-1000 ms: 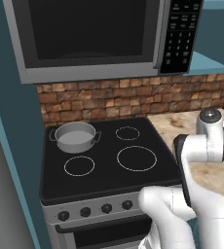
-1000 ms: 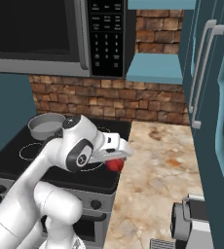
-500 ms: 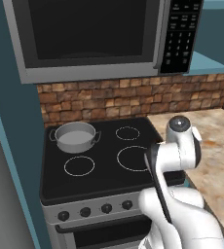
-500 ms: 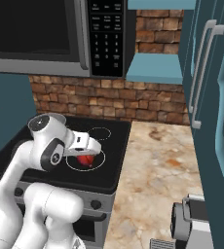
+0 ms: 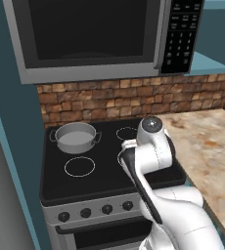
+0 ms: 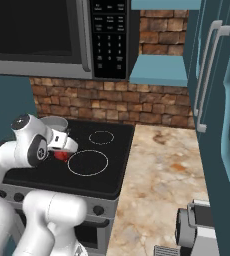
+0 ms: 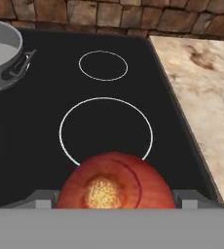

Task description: Turn on the burner for the pot on the stove. Wait thirty seconds for the pot to heat up. Then add the onion to the pot.

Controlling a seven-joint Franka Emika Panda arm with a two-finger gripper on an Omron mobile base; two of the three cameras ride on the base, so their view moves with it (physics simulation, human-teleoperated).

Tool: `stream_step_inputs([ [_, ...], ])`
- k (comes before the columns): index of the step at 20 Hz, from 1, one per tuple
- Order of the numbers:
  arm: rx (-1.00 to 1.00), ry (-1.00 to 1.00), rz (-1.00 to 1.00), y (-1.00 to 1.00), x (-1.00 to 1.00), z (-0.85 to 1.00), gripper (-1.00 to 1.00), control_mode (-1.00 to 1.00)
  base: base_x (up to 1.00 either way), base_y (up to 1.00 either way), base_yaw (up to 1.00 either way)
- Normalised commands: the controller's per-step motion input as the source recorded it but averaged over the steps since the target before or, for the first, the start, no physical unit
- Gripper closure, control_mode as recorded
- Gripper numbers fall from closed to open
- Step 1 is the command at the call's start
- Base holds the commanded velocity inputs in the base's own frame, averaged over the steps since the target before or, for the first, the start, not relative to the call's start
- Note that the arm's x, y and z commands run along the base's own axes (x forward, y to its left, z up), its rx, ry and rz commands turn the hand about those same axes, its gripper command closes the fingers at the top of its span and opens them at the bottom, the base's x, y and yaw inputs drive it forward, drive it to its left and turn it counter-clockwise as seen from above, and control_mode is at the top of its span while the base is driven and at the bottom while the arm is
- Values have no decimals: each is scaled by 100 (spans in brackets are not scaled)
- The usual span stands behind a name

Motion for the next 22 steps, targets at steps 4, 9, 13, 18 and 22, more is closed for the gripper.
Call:
stream_step_inputs([
  [4,10,-9,0,100,32,0,100,-100,0,0,0],
  [9,7,-11,0,100,33,0,100,-100,0,0,0],
  [13,6,-12,0,100,36,4,100,-100,0,0,0],
  [18,6,1,0,25,6,20,100,-100,0,0,0],
  [22,29,30,3,-20,29,48,100,-100,0,0,0],
])
